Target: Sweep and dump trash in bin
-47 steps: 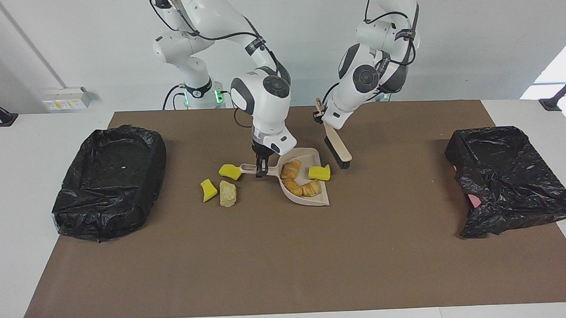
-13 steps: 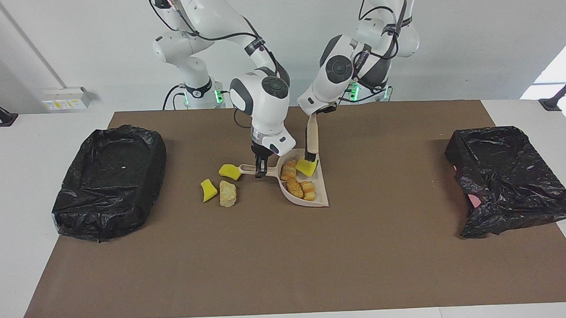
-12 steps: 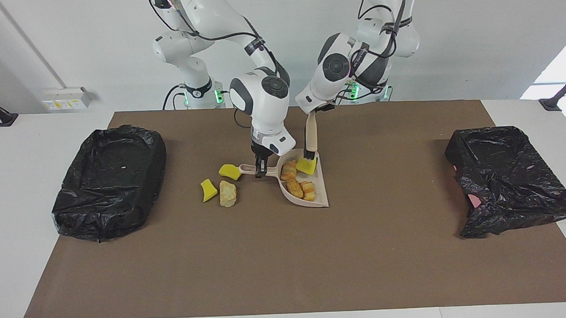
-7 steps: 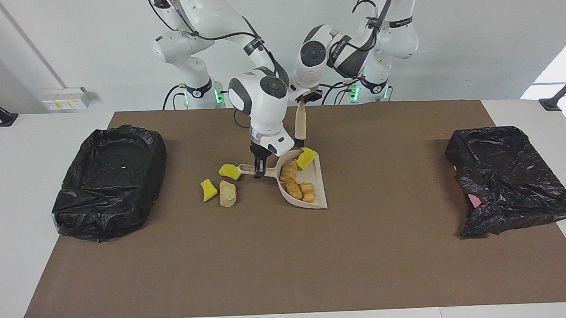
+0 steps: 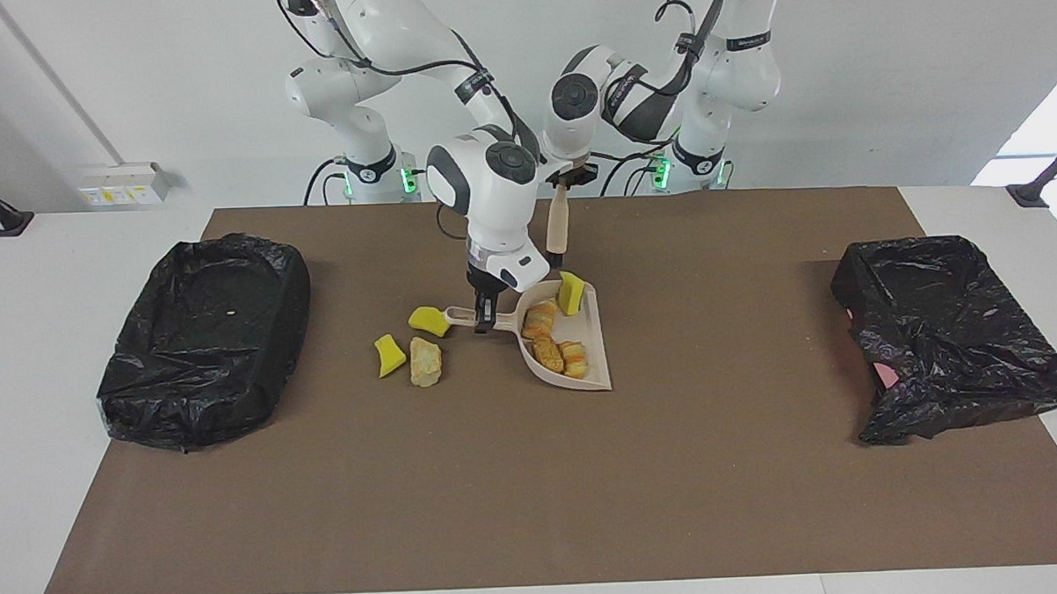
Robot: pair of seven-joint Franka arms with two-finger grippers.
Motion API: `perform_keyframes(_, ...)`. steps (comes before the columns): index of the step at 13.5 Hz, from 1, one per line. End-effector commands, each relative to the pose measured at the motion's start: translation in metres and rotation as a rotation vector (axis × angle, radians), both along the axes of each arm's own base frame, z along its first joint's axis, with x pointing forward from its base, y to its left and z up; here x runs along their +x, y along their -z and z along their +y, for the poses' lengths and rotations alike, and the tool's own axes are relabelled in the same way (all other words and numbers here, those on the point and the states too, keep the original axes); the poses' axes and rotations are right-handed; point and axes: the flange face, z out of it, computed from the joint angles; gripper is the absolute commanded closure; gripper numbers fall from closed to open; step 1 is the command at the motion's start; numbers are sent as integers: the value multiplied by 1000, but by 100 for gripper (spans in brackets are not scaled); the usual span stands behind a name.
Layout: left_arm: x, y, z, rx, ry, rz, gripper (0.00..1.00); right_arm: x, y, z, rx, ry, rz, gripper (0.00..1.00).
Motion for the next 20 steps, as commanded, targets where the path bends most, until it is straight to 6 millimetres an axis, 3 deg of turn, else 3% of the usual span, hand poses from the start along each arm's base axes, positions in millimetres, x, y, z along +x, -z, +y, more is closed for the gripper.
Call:
perform_keyframes(1, -30, -11, -1, 7, 65, -8, 100, 0, -6, -3, 20, 22, -10, 100)
perform_keyframes(5, -39, -2, 2, 29, 61, -2, 100, 0, -6, -3, 22, 22, -13, 100)
perform_keyframes(11, -26, 8, 2, 56, -272, -81, 100, 2, -8, -8, 19, 35, -5, 100)
perform_keyframes(16, -20, 13, 2, 6, -356, -60, 100, 11, -57, -61, 86, 123, 53, 100)
perform_keyframes(20, -19, 33, 0, 6, -285, -43, 100, 12, -139, -144, 173, 266, 37, 100)
